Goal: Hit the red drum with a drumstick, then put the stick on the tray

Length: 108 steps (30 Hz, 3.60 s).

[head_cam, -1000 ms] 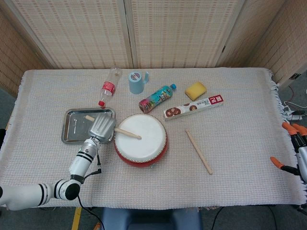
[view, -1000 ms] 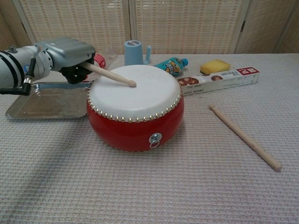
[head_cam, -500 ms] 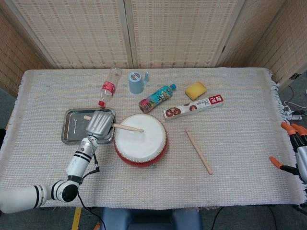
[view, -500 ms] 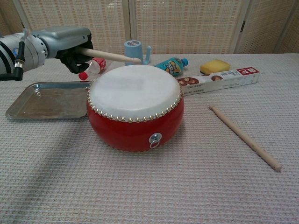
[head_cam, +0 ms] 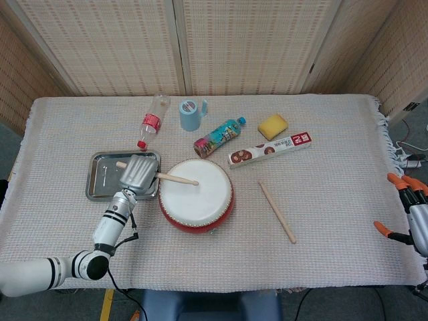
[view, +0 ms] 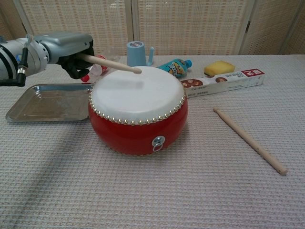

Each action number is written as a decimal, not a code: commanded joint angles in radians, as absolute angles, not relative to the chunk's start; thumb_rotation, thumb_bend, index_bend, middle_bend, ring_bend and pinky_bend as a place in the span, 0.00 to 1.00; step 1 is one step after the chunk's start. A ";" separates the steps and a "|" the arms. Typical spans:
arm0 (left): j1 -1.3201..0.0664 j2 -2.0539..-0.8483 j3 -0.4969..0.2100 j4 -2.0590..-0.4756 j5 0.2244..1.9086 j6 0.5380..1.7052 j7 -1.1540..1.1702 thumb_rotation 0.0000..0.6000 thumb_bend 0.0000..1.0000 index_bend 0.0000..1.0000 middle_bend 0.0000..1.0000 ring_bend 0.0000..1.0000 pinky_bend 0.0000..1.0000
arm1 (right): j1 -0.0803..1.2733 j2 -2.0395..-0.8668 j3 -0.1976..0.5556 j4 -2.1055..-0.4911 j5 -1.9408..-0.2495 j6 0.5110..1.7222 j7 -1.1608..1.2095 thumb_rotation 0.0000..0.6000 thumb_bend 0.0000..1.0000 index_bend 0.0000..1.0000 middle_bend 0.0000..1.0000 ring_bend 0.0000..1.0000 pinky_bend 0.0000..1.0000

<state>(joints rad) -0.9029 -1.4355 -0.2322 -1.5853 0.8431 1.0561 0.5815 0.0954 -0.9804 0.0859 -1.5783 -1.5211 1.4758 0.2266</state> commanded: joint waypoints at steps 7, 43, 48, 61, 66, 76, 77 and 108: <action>-0.905 -1.463 -0.212 -1.563 0.844 1.052 0.599 1.00 0.71 1.00 1.00 1.00 1.00 | 0.093 -1.015 0.066 -1.568 -1.524 1.466 0.208 1.00 0.16 0.01 0.14 0.00 0.07; -0.885 -1.445 -0.266 -1.617 0.859 1.119 0.562 1.00 0.70 1.00 1.00 1.00 1.00 | 0.080 -1.032 0.059 -1.544 -1.530 1.481 0.232 1.00 0.16 0.00 0.11 0.00 0.02; -0.895 -1.421 -0.262 -1.624 0.844 1.077 0.569 1.00 0.70 1.00 1.00 1.00 1.00 | 0.080 -1.032 0.059 -1.544 -1.529 1.479 0.232 1.00 0.16 0.00 0.11 0.00 0.02; -0.903 -1.520 -0.203 -1.513 0.841 1.097 0.656 1.00 0.70 1.00 1.00 1.00 1.00 | 0.081 -1.032 0.062 -1.539 -1.522 1.475 0.237 1.00 0.16 0.00 0.11 0.00 0.02; -0.867 -1.479 -0.286 -1.590 0.811 1.075 0.477 1.00 0.70 1.00 1.00 1.00 1.00 | 0.085 -1.035 0.063 -1.537 -1.524 1.471 0.238 1.00 0.16 0.00 0.11 0.00 0.02; -0.907 -1.496 -0.184 -1.491 0.821 1.003 0.602 1.00 0.70 1.00 1.00 1.00 1.00 | 0.084 -1.033 0.062 -1.535 -1.519 1.468 0.238 1.00 0.16 0.00 0.11 0.00 0.02; -0.913 -1.506 -0.160 -1.465 0.853 1.028 0.652 1.00 0.70 1.00 1.00 1.00 1.00 | 0.084 -1.032 0.062 -1.536 -1.519 1.469 0.238 1.00 0.16 0.00 0.11 0.00 0.02; -0.868 -1.529 -0.180 -1.428 1.005 1.086 0.626 1.00 0.71 1.00 1.00 1.00 1.00 | 0.086 -1.033 0.065 -1.537 -1.515 1.464 0.240 1.00 0.16 0.00 0.11 0.00 0.02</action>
<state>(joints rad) -0.8545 -1.5101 -0.2172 -1.4663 0.9596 1.0110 0.4719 0.0858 -1.0330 0.0646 -1.5367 -1.5151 1.4645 0.2404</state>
